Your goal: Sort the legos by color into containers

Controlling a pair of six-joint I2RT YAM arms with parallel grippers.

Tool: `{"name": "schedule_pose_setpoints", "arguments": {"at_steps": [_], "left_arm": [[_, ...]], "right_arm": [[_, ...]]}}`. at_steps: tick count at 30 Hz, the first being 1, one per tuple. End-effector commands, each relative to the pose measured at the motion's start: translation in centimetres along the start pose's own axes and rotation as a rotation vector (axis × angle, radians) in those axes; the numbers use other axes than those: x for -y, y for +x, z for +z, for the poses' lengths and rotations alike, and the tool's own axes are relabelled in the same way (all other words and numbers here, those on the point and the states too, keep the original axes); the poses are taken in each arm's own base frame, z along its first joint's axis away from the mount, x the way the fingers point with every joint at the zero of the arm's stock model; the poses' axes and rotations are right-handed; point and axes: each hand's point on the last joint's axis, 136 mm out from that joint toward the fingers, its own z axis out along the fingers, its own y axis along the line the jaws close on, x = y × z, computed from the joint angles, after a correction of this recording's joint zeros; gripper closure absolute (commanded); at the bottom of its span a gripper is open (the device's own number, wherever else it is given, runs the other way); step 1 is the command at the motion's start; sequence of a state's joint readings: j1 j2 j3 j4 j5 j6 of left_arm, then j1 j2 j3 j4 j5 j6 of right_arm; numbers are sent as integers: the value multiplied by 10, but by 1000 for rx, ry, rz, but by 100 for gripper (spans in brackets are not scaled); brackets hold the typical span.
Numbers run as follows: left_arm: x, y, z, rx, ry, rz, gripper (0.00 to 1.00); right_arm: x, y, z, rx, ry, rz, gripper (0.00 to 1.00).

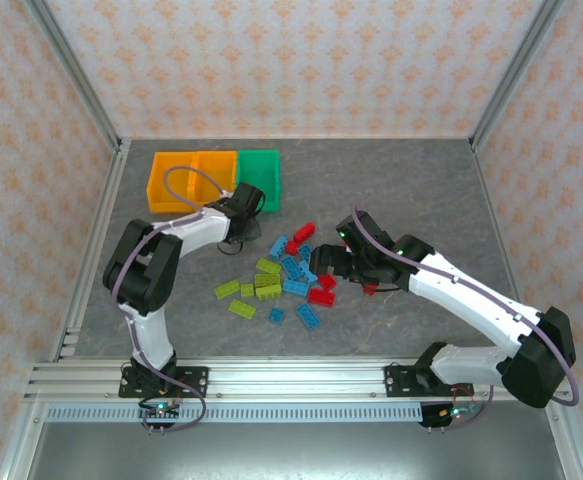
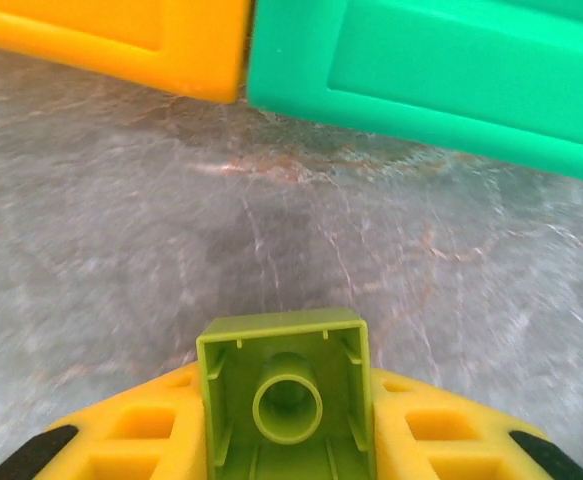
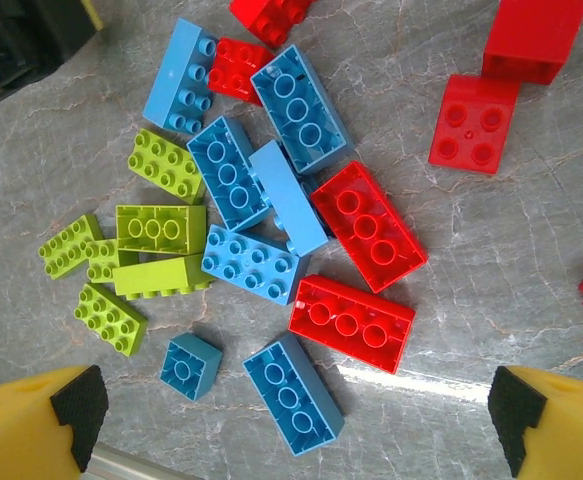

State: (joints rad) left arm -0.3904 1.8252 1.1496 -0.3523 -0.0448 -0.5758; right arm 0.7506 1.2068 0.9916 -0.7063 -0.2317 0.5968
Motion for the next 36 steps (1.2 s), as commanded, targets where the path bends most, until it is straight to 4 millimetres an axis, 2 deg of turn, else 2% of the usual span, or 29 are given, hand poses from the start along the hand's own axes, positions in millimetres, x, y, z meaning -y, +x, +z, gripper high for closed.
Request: {"name": "schedule_pose_setpoints", "arguments": {"at_steps": [1,5,8,10,12,16,17,20,23,26,30,33,36], "left_arm": [[-1,-22,-53,88,59,-35,80],[-27,-57,-98,217,-5,-65,80],[-65,-98,-108,279,-75,-166,80],[-89,-127,-104,309,-113,-241,80],[-111,-157,-93,316,-151,-304,80],[-135,-196,-60,264,-178,-364,80],[-141,-199,-44,230,-182,-377,80],[-148,-211,-20,168,-169,-404,79],[-153,-217,-11,141,-178,-402,74],[-157,-219,-11,136,-185,-402,65],[-154,-224,-28,147,-165,-402,51],[-149,-227,-54,182,-121,-408,49],[-135,-223,-89,217,-42,-409,49]], "right_arm": [[-4,-7,-3,37,-3,10,0],[-5,-10,-4,45,-5,8,0],[-6,-12,-3,51,-2,2,0],[-6,-12,-3,51,-2,0,0],[-7,-12,-3,53,-3,-3,0],[-5,-11,-7,56,-2,-4,0],[-3,-11,-8,59,-1,-2,0],[1,-10,-15,82,-4,3,0],[4,-10,-21,103,-5,11,0],[6,-10,-25,114,-3,17,1],[11,-11,-27,133,8,23,1],[19,-17,-28,172,51,49,1],[38,-32,-29,268,158,118,1]]}}
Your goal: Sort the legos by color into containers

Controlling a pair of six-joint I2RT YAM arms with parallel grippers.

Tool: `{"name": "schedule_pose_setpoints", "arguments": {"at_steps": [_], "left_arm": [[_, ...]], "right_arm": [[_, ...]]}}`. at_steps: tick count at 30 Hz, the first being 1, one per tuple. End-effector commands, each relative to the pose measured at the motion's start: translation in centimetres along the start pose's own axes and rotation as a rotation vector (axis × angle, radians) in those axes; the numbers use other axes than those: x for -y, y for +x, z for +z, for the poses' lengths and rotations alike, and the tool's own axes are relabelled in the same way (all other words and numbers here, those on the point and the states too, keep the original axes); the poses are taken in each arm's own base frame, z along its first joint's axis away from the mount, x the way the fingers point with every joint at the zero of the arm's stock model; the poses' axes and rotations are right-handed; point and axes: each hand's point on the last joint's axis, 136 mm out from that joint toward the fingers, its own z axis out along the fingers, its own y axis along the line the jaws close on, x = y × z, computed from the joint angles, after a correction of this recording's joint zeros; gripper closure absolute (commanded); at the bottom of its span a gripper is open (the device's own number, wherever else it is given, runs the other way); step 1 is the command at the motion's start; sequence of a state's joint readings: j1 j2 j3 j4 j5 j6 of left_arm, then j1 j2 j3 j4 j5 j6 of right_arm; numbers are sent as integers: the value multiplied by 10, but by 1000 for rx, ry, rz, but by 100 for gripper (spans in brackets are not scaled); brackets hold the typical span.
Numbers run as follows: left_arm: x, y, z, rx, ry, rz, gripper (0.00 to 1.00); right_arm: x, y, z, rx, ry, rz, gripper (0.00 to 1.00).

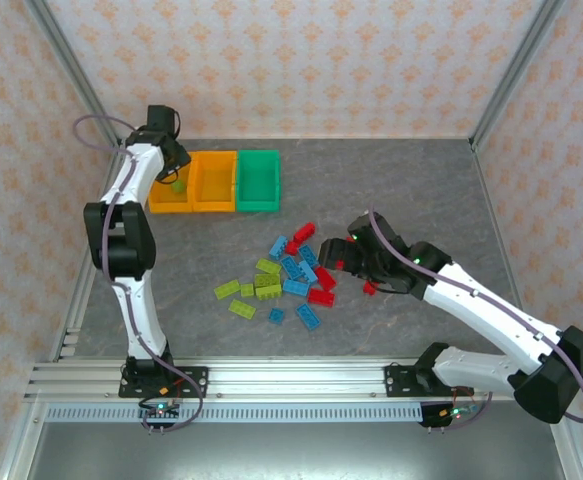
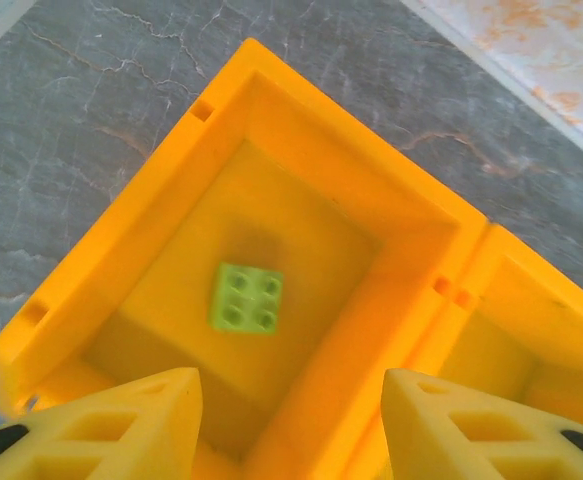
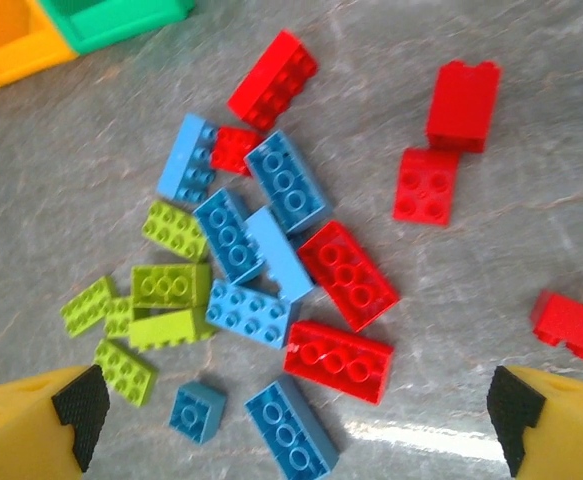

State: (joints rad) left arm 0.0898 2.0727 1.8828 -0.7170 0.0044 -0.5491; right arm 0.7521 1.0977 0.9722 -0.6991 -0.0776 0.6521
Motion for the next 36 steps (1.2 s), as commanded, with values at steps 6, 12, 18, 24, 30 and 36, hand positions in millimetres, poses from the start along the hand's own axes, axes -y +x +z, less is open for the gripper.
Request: {"name": "schedule_pose_setpoints", "arguments": {"at_steps": [6,12,18,24,30,36], "left_arm": [[49,44,-178,115,334,179,48],[67,145,-267,119,558,600,44],[34,195,-270,78,572,980,19],[25,212,-252,79,581,1029,3],[19,209,-241,105,531,1016,0],[12,193,-237,166,448,965,0]], "right_arm": [[43,-42,29,143,306,44,1],[54,-55,93,27,388,78,1],[69,-60,155,-68,407,112,17],[80,-53,173,-87,447,137,40],[72,-66,140,4,391,158,75],[-1,-107,85,187,206,1,82]]}}
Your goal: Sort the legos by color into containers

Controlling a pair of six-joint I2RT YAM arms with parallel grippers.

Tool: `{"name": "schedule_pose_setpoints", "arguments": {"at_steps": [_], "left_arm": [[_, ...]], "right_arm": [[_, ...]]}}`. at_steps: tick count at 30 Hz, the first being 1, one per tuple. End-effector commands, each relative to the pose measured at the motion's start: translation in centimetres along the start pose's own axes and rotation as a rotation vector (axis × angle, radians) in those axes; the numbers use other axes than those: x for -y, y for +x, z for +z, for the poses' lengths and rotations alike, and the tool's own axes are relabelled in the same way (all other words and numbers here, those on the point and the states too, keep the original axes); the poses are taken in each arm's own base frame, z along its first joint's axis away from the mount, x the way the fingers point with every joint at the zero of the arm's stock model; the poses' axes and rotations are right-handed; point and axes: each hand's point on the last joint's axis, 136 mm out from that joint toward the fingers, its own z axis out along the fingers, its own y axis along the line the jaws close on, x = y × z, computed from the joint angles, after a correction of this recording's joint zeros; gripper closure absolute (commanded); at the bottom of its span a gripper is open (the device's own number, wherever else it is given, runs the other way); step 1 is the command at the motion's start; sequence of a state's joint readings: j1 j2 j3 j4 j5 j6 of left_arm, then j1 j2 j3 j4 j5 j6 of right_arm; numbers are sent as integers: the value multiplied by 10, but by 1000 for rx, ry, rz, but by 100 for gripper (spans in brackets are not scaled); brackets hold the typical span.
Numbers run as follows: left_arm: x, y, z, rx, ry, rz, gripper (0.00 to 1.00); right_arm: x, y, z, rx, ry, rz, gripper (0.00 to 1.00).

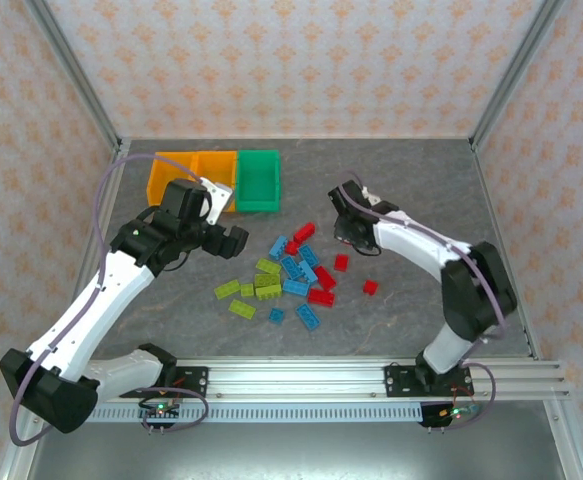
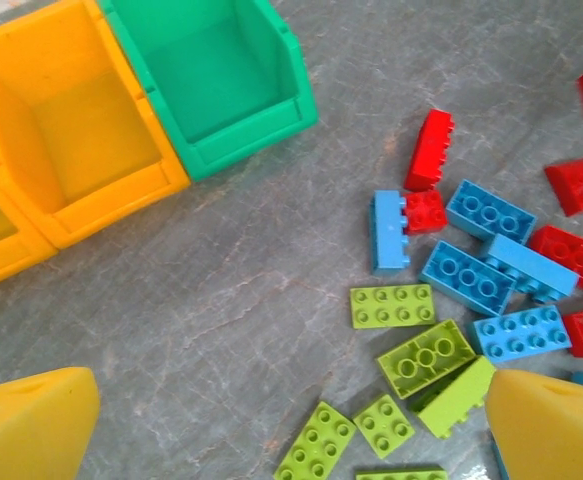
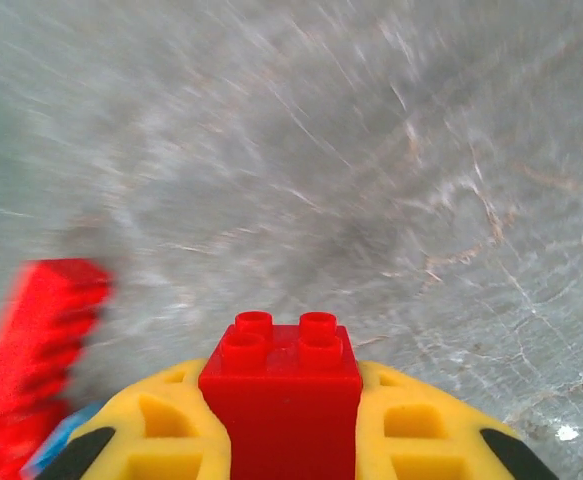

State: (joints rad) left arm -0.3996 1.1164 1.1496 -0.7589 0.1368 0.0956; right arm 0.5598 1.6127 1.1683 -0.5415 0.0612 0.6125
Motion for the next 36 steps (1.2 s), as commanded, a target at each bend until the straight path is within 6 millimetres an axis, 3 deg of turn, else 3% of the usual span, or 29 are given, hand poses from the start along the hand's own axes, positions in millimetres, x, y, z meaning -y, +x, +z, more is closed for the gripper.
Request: {"name": "schedule_pose_setpoints", "arguments": {"at_steps": [1,5,13,19,25,29,33,36], "left_arm": [[-17,-7,-7,55,-99,-16,0],[-24,-7,-9,73,-138,-25,0],[-33,-3,-8,76,-192,-23,0],[-34,-1,-4,60,-199,-17,0],[-34,0,-6,68,-197,-4,0],[-35,2,-4,57,-205,0,0],[-35,2,-2,49,-204,3,0],[-33,4,1,47,-194,0,1]], "right_arm": [[-55,-32,-48,158,-166,-105,82],[-124,-46,-57,199,-352,-231,82],[-217,-72,-5,185,-422,-337,82],[-248,-71,54,142,-373,-398,79],[-270,-64,82,84,-388,-380,65],[-276,-70,68,89,-418,-371,46],[-276,-80,34,100,-439,-374,46],[-270,-84,-6,82,-469,-377,45]]}}
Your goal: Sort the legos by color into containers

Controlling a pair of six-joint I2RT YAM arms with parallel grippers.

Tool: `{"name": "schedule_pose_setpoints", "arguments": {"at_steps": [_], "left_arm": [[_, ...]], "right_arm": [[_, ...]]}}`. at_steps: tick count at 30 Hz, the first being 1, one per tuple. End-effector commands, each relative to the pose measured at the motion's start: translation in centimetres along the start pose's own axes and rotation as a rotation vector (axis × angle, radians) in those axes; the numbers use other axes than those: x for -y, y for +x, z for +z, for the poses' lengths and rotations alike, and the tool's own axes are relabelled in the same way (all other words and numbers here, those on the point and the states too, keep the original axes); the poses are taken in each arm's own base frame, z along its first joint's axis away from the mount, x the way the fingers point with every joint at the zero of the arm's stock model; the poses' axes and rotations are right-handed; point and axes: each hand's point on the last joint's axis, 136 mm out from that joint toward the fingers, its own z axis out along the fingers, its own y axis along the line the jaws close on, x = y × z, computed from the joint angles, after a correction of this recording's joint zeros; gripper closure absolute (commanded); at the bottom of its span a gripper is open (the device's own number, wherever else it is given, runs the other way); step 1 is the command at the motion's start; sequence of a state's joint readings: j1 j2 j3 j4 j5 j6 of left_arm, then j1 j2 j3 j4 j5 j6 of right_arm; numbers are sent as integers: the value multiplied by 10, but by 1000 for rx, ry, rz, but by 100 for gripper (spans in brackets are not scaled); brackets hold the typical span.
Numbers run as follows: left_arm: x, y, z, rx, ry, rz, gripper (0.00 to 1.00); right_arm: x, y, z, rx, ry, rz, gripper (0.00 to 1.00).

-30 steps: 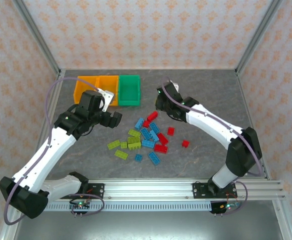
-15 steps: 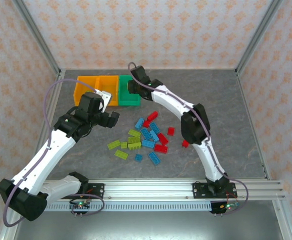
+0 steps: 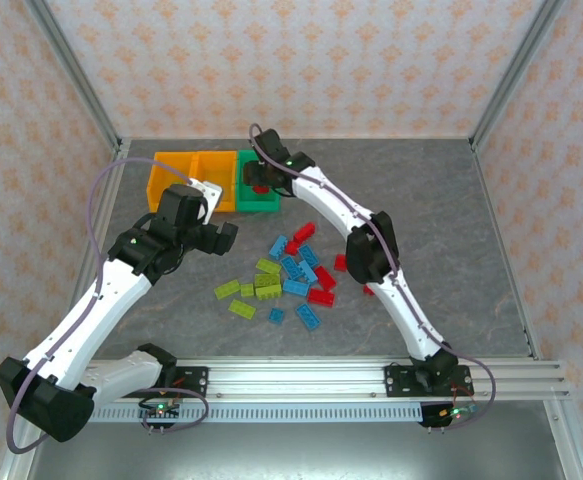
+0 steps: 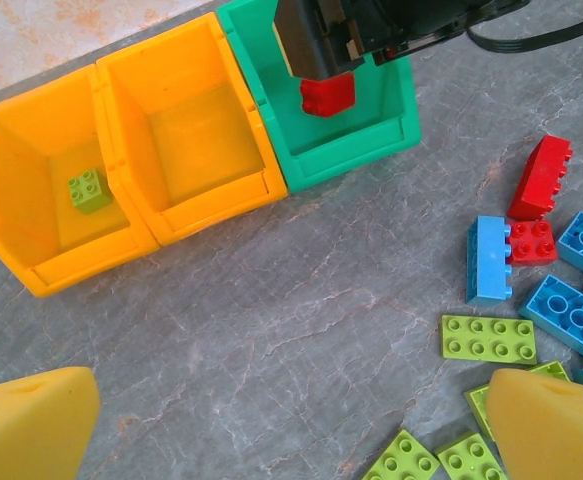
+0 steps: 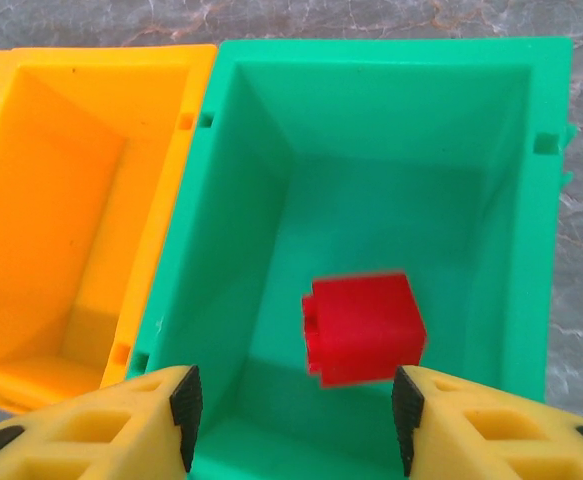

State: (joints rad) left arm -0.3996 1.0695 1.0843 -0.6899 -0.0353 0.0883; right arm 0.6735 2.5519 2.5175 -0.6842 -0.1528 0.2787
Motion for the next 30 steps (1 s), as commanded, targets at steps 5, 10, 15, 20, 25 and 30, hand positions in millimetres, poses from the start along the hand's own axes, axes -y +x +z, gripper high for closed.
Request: {"name": "schedule_pose_setpoints", "arguments": {"at_steps": [5,10,15,20,25,30], "left_arm": [[18,2,9,-38,94,-12,0],[59,-7,17,-153,291,-198,5],[94,-6,50,-185,336,-232,11],[123,9,99,-285,344,-203,16],[142,25,144,-364,336,-181,25],[145,39,179,-416,279,-144,38]], "right_arm": [[-18,-18,-151,39,-87,-2,42],[15,40,-224,26,-95,14,36],[59,103,-278,81,-94,101,30],[97,164,-300,59,-61,173,25],[108,189,-301,7,-41,193,24],[110,193,-296,-17,-25,196,23]]}}
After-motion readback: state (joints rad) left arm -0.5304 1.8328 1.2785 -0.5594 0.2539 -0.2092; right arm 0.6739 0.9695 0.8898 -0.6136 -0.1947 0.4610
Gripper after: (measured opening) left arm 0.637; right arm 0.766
